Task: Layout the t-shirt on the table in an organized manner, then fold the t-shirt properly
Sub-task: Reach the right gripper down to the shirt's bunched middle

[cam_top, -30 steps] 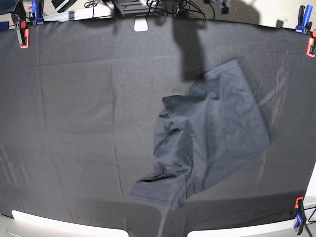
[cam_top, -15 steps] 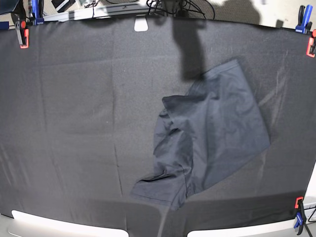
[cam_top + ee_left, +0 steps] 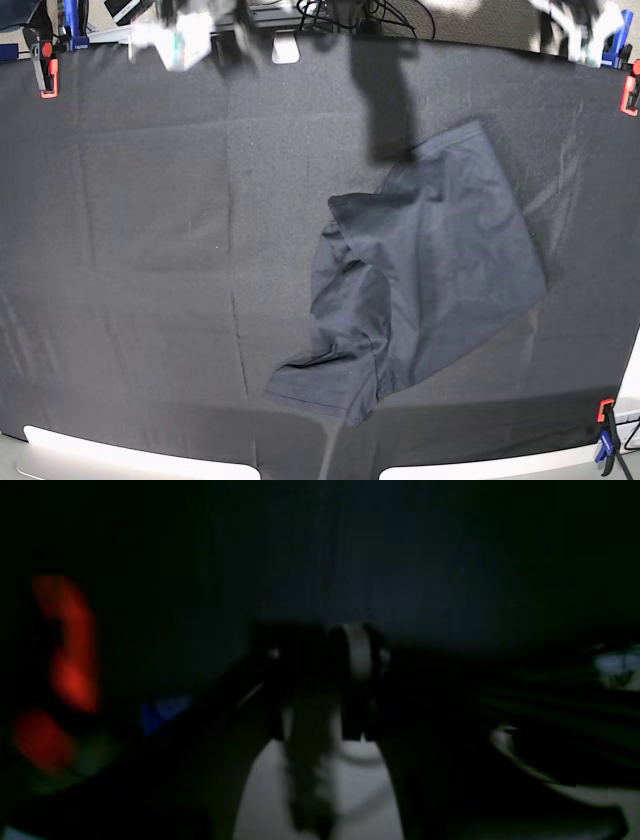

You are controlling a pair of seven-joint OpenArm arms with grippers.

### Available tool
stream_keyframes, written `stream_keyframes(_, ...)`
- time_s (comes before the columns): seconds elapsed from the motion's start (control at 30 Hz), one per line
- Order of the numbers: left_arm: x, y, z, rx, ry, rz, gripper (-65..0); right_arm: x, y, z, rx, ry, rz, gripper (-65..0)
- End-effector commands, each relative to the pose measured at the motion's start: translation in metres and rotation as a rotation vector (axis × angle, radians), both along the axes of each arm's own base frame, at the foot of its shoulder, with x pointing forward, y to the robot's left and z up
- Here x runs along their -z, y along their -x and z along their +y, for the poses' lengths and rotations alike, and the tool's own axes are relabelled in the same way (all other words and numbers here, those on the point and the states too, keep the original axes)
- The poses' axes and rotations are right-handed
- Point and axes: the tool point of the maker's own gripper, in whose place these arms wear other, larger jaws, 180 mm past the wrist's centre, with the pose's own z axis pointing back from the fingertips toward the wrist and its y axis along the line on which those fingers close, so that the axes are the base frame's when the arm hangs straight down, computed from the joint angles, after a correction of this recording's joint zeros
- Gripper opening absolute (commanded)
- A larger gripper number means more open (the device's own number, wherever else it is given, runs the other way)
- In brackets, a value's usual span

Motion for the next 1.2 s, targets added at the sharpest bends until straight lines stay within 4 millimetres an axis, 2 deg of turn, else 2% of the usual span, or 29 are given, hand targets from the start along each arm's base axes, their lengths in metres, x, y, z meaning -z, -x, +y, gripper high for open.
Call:
stream_keyframes(0.0,-0.014,-0.01,-0.002,0.031,-0.023,-0.04,-51.0,-0.016,-0.013,0.005,0.008,-0.03,-0.07,-48.3)
stream_keyframes(0.17,-0.039,-0.042,-0.009,0.041,-0.062,-0.066,-51.0,-0.047,-0.058,0.025,0.013,-0.116,-0.24,-48.3)
stream_keyframes(0.23,-0.044,-0.049,-0.009,0.04,-0.067,-0.079,-51.0,-0.051,-0.07,0.034,-0.014,-0.061,-0.301,-47.3)
stream_keyframes(0.33,-0.046,-0.052,-0.009,0.04,-0.067,-0.088,-51.0,-0.041,-0.085,0.045,-0.059,0.081,-0.319,-37.8)
stream_keyframes(0.37,-0.045,-0.052,-0.009,0.04,-0.067,-0.088,-51.0,-0.039,-0.091,0.049,-0.068,0.108,-0.322,-36.8)
stream_keyframes(0.53,-0.045,-0.052,-0.009,0.04,-0.067,-0.087,-51.0,-0.033,-0.127,0.078,-0.055,0.063,-0.345,-36.8)
stream_keyframes(0.7,-0.045,-0.052,-0.009,0.04,-0.067,-0.088,-51.0,-0.009,-0.173,0.097,-0.01,0.047,-0.296,-36.8)
stream_keyframes(0.87,-0.045,-0.052,-0.009,0.04,-0.067,-0.088,-51.0,0.018,-0.208,0.107,-0.004,0.114,-0.169,-36.8)
stream_keyframes(1.0,-0.046,-0.052,-0.009,0.04,-0.067,-0.089,-51.0,0.028,-0.222,0.114,-0.009,0.164,-0.07,-36.8)
stream_keyframes(1.13,-0.046,-0.053,-0.009,0.04,-0.067,-0.093,-51.0,0.032,-0.222,0.126,-0.024,0.157,0.006,-37.7)
stream_keyframes(1.17,-0.047,-0.054,-0.01,0.041,-0.066,-0.098,-51.0,0.032,-0.219,0.13,-0.032,0.14,0.025,-40.1)
